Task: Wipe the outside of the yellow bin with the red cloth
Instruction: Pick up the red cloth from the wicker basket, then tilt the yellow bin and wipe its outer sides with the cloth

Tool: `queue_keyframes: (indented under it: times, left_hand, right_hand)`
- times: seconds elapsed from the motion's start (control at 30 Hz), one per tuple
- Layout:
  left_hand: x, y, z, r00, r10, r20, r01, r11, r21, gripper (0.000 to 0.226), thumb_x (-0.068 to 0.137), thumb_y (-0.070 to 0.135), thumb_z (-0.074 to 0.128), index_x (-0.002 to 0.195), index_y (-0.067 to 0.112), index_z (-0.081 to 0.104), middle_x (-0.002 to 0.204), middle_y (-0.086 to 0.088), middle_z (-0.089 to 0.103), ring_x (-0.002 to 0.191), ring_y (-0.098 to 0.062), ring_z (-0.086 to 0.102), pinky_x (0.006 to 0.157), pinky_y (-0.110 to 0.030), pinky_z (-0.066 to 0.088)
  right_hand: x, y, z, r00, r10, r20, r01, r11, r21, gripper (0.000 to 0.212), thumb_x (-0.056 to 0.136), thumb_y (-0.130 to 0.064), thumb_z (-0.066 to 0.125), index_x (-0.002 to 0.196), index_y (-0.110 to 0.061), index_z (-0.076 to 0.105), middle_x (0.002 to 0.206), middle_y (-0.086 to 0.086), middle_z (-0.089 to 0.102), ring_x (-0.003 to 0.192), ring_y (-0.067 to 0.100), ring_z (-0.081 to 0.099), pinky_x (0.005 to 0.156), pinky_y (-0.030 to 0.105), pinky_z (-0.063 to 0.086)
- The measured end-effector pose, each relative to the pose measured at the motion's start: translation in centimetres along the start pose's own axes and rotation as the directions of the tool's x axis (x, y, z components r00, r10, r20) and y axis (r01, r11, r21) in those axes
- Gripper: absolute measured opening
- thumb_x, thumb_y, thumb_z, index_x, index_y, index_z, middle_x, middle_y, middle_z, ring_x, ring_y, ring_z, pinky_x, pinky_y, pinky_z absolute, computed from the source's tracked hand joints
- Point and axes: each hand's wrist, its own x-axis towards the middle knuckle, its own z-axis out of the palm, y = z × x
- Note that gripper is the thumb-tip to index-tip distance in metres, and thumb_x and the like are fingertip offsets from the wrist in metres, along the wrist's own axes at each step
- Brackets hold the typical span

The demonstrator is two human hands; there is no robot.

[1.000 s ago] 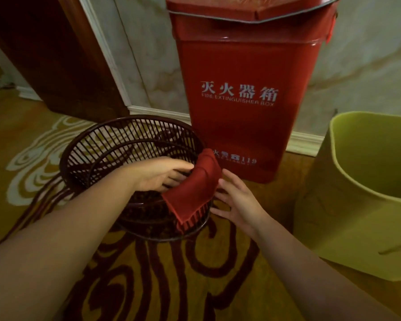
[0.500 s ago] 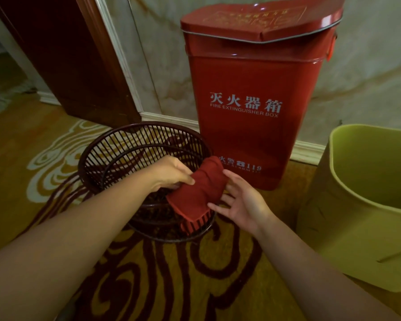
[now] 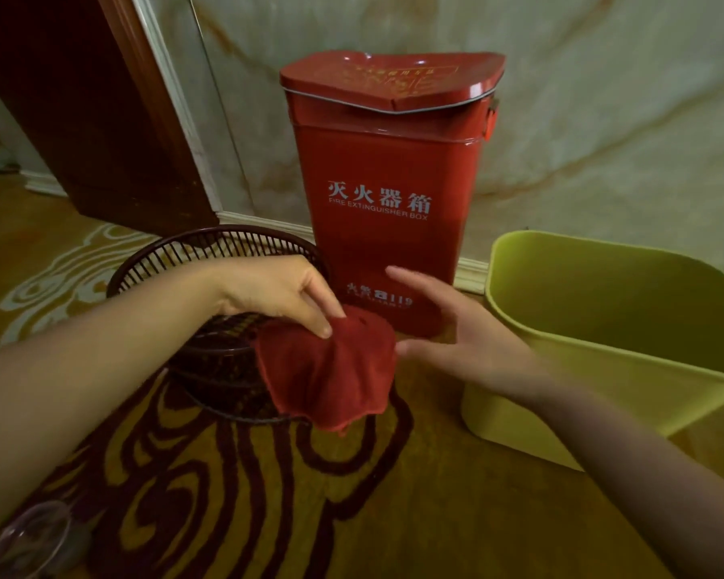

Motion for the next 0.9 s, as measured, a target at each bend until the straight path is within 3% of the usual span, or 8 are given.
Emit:
queue_keyframes:
  times: [0.1,0.17,0.23,0.33,0.47,0.57,0.77,0.9]
  left_hand:
    - [0.4,1.9,2.1,0.994,0.066,0.09,-0.062,0.997,-0.047,0.025,0.073,-0.004,0.066,0.082,0.017,0.076,0.074,0.001,0.076,0.071,-0.01,0.069,0.066,-0.02,0.055]
    - [0.8,3.0,3.4,0.989,0.096,0.114,-0.093,0.995,-0.033,0.024,0.072,-0.002,0.067,0.081,0.018,0.077,0.073,0.001,0.076,0.074,-0.016,0.066,0.071,-0.027,0.052]
    - [1.3,3.5,4.8,0.985,0.09,0.147,-0.089,0.996,-0.016,0.023,0.073,-0.001,0.067,0.081,0.018,0.076,0.072,0.001,0.076,0.07,-0.013,0.066,0.07,-0.026,0.053]
    - [2.4,3.9,7.8,0.977,0.073,0.201,-0.064,0.997,-0.049,0.021,0.075,-0.001,0.066,0.084,0.016,0.075,0.068,0.004,0.075,0.063,-0.005,0.065,0.062,-0.018,0.051]
    - [4.1,4.7,11.7,0.974,0.09,0.209,-0.065,0.99,-0.122,0.02,0.076,0.0,0.064,0.083,0.016,0.074,0.069,-0.002,0.073,0.064,-0.011,0.063,0.061,-0.02,0.047]
    - [4.8,5.0,13.6,0.982,0.1,0.163,-0.083,0.991,-0.107,0.019,0.077,0.003,0.065,0.084,0.018,0.072,0.062,0.007,0.072,0.05,0.0,0.061,0.043,-0.011,0.042]
    - [5.8,6.5,13.7,0.956,0.272,-0.111,-0.274,0.962,-0.007,0.041,0.078,0.006,0.066,0.116,0.02,0.059,0.121,-0.006,0.064,0.108,-0.009,0.061,0.097,-0.029,0.047]
    - [7.7,10.1,14.2,0.892,0.421,-0.165,-0.332,0.857,0.393,0.053,0.077,0.018,0.067,0.128,0.021,0.052,0.134,0.0,0.056,0.122,-0.009,0.05,0.104,-0.024,0.033]
  right_hand:
    - [-1.5,-0.9,-0.5,0.989,0.056,0.135,-0.048,0.997,-0.06,0.06,0.074,-0.02,0.075,0.125,-0.038,0.048,0.121,-0.03,0.051,0.115,-0.019,0.042,0.096,0.002,0.03]
    - [-2.9,-1.2,-0.8,0.983,0.128,0.129,-0.128,0.992,-0.01,0.033,0.073,-0.014,0.076,0.103,-0.021,0.066,0.097,-0.014,0.066,0.085,-0.009,0.059,0.08,0.013,0.047]
    - [-4.7,-1.2,-1.6,0.973,0.21,0.101,-0.214,0.976,0.031,0.013,0.071,-0.012,0.077,0.077,-0.014,0.066,0.069,-0.009,0.061,0.061,-0.001,0.054,0.059,0.018,0.045]
    - [-7.5,-0.6,-2.6,0.94,0.321,0.118,-0.331,0.94,0.08,0.033,0.07,-0.015,0.079,0.055,-0.023,0.05,0.051,-0.014,0.046,0.048,-0.001,0.042,0.045,0.016,0.032]
    - [-11.7,0.3,-4.2,0.875,0.419,0.241,-0.481,0.799,0.36,0.022,0.074,-0.006,0.07,0.074,-0.021,0.054,0.064,-0.004,0.058,0.057,0.007,0.055,0.05,0.018,0.043]
    - [-14.6,1.4,-5.2,0.818,0.499,0.286,-0.573,0.659,0.488,0.03,0.079,0.001,0.062,0.1,-0.021,0.063,0.091,0.003,0.07,0.084,0.02,0.065,0.07,0.028,0.055]
    - [-17.7,3.7,-6.0,0.743,0.627,0.234,-0.617,0.507,0.603,0.026,0.082,0.002,0.058,0.105,-0.005,0.066,0.091,0.012,0.072,0.078,0.019,0.07,0.067,0.029,0.06]
    - [-19.1,5.1,-6.6,0.591,0.8,0.108,-0.61,0.355,0.709,0.04,0.078,0.001,0.063,0.117,-0.002,0.061,0.113,0.022,0.065,0.097,0.03,0.065,0.081,0.043,0.056]
